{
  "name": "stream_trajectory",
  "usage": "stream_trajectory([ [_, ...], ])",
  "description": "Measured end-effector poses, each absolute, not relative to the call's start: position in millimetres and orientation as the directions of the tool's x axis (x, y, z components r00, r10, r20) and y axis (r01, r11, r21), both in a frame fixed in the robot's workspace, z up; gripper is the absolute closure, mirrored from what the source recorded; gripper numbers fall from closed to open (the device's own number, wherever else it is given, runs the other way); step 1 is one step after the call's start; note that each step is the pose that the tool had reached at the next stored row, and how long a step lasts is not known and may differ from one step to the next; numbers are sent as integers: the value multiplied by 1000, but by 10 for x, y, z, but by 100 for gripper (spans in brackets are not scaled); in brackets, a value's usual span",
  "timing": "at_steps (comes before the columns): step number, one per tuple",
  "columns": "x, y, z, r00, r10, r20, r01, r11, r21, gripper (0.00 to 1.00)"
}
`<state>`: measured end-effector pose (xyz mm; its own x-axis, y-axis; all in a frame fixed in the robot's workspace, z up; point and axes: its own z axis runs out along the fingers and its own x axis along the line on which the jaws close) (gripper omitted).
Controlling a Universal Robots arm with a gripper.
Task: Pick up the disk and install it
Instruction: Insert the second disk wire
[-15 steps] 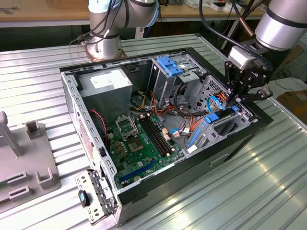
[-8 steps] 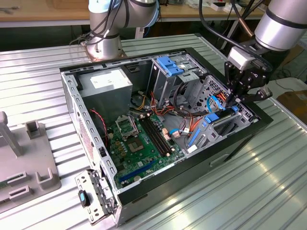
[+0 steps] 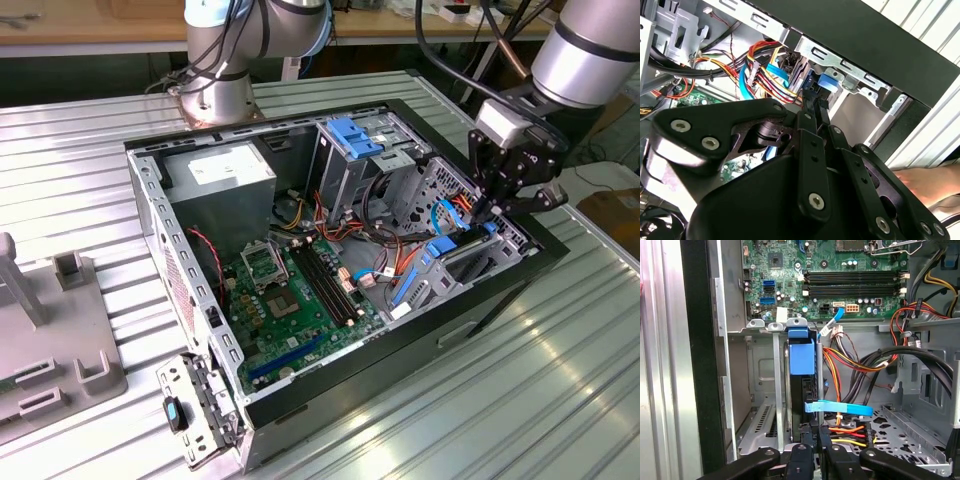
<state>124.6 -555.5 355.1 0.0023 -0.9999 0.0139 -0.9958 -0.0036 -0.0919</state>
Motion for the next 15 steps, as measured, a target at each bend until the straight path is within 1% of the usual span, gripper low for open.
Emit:
stream_trajectory([
  [15, 1223, -5569, 3490, -5, -1000, 14, -996, 4, -92, 84],
])
